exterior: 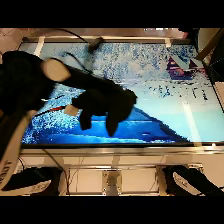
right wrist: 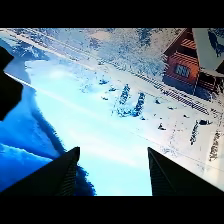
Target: Fold the clothes and pants, and hang the long-sleeved shirts on hangers.
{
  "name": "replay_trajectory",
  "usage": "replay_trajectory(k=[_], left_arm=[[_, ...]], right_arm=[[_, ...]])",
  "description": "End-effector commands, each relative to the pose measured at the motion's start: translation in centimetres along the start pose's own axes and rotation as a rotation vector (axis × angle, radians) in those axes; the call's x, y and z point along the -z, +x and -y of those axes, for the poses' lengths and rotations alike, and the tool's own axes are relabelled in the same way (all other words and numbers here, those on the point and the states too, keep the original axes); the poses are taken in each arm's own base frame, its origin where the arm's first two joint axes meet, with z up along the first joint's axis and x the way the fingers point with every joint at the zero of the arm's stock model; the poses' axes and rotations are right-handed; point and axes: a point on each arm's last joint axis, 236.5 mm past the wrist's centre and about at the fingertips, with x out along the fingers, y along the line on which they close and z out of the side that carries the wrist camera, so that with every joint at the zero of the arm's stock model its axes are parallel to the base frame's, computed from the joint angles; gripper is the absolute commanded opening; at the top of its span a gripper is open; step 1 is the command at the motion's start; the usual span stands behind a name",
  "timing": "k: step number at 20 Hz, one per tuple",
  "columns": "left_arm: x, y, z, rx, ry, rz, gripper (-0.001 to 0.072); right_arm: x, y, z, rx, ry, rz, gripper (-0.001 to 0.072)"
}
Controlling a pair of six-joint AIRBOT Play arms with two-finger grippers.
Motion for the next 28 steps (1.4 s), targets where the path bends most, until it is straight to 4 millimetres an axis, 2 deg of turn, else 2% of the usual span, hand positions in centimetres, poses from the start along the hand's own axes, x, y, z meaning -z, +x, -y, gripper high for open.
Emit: replay_trajectory(k=[1, 2, 3, 4, 5, 7, 9, 10, 11, 12, 13, 14, 15, 17, 21, 24, 26, 27, 28], left_arm=[[4.4, 10.6, 2.5, 0.042, 0.023, -0.114, 0.0204], [4.2, 10.8, 1.3, 0.026, 0.006, -0.111, 0.0545], [3.3, 9.9, -0.6, 0.003, -0.022, -0.093, 0.0713], [2.1, 8.1, -2.8, -0.025, -0.061, -0.064, 0.0701], [0.9, 5.3, -5.6, -0.063, -0.118, -0.028, 0.0702], [0.0, -1.4, -11.4, -0.150, -0.214, 0.014, 0.0696], [1.2, -8.1, -17.1, -0.253, -0.317, 0.033, 0.0542], [2.0, -11.0, -19.6, -0.298, -0.374, 0.056, 0.0532], [3.0, -13.0, -21.6, -0.329, -0.428, 0.068, 0.0533], [4.3, -14.2, -23.2, -0.348, -0.494, 0.072, 0.0533], [5.3, -14.4, -24.3, -0.344, -0.564, 0.077, 0.0533], [6.1, -13.8, -24.9, -0.325, -0.606, 0.073, 0.0533], [6.9, -12.7, -25.3, -0.310, -0.627, 0.050, 0.0533], [7.9, -9.5, -25.6, -0.259, -0.610, -0.013, 0.0533], [6.2, -1.3, -24.0, -0.035, -0.604, 0.006, 0.0533], [8.7, 3.3, -23.4, 0.032, -0.644, -0.086, 0.0533], [9.7, 4.8, -23.1, 0.048, -0.656, -0.121, 0.0533], [9.5, 5.1, -22.8, 0.062, -0.662, -0.118, 0.0510], [8.9, 5.2, -22.4, 0.085, -0.654, -0.100, 0.0286]], right_arm=[[0.8, 0.7, 0.8, 0.033, -0.017, -0.039, 0.0483], [1.2, 1.1, 0.9, 0.038, -0.017, -0.059, 0.0483], [1.7, 1.7, 0.9, 0.036, -0.013, -0.079, 0.0483], [2.4, 2.6, 0.7, 0.018, 0.000, -0.111, 0.0483], [3.4, 3.9, 0.3, -0.004, 0.021, -0.153, 0.0482], [6.6, 7.4, -1.5, -0.091, 0.072, -0.273, 0.0482], [8.6, 11.1, -5.5, -0.249, 0.098, -0.323, 0.0482], [8.6, 13.2, -8.3, -0.350, 0.126, -0.296, 0.0482], [8.5, 15.1, -10.7, -0.426, 0.164, -0.263, 0.0482], [8.8, 17.0, -12.2, -0.458, 0.190, -0.244, 0.0483], [9.9, 18.9, -13.0, -0.454, 0.177, -0.252, 0.0483], [11.7, 20.6, -13.4, -0.435, 0.150, -0.287, 0.0483], [13.5, 21.8, -13.8, -0.428, 0.138, -0.337, 0.0484], [16.2, 22.7, -14.5, -0.446, 0.136, -0.436, 0.0495], [18.4, 22.2, -15.1, -0.477, 0.121, -0.544, 0.0496], [20.0, 20.9, -15.6, -0.511, 0.107, -0.625, 0.0495], [21.1, 20.7, -16.0, -0.532, 0.085, -0.655, 0.0495], [21.9, 20.9, -16.2, -0.535, 0.089, -0.673, 0.0495], [22.6, 21.3, -16.6, -0.538, 0.098, -0.678, 0.0495]])
